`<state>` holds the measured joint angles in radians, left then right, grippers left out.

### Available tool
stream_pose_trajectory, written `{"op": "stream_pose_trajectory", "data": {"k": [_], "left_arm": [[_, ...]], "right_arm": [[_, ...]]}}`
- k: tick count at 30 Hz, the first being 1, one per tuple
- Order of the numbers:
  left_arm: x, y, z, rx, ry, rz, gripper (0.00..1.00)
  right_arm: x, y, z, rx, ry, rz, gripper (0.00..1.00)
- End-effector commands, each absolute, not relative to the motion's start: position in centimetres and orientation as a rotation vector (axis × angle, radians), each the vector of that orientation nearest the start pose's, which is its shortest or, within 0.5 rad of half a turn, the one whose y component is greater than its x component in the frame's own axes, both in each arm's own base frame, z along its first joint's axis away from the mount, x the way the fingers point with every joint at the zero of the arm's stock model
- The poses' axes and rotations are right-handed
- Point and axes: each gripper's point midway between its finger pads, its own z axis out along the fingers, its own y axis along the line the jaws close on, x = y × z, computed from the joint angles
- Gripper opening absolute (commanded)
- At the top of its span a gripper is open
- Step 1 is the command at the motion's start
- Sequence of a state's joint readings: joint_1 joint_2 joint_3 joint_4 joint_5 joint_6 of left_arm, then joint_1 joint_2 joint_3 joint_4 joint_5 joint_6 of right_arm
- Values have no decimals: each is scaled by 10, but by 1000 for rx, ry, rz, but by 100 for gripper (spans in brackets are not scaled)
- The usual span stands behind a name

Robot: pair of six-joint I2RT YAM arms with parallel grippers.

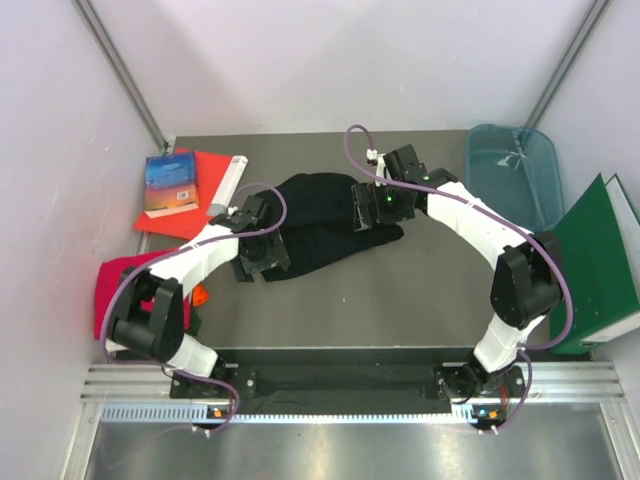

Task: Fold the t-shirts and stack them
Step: Flatten out the tshirt

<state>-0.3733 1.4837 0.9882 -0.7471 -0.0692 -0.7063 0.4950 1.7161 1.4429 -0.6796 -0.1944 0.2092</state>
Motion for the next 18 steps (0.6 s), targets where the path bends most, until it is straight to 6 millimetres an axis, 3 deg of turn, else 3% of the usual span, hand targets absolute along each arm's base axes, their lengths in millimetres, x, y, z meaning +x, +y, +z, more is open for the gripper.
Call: {"op": "stream_pose_trajectory", "data": {"k": [1,4,6,7,8,9,10,12,15,18], "left_arm": [[274,-118,40,-566,2781,-121,91],[282,-127,20,-551,2815,-150,85],[284,-132,3,-534,2873,-138,68],[286,-134,-1,-524,2891,-141,41],[292,-136,-5,-519,2903,-123,7],[291,-130,-3,-524,2915,-67,0],[296,-128,1,-520,2904,-49,0],[311,-119,27,-521,2830,11,0],[346,-105,89,-544,2647,40,0],[381,-109,167,-508,2456,-53,0]], "right_arm": [[352,237,164,-461,2471,529,100],[351,236,162,-455,2474,524,100],[351,234,159,-449,2481,515,100],[351,233,158,-450,2485,511,100],[350,235,157,-451,2488,513,100],[350,234,154,-452,2494,512,100],[351,235,154,-456,2495,512,100],[352,234,153,-451,2502,504,100],[355,228,158,-435,2486,463,100],[360,217,167,-380,2464,428,100]]}}
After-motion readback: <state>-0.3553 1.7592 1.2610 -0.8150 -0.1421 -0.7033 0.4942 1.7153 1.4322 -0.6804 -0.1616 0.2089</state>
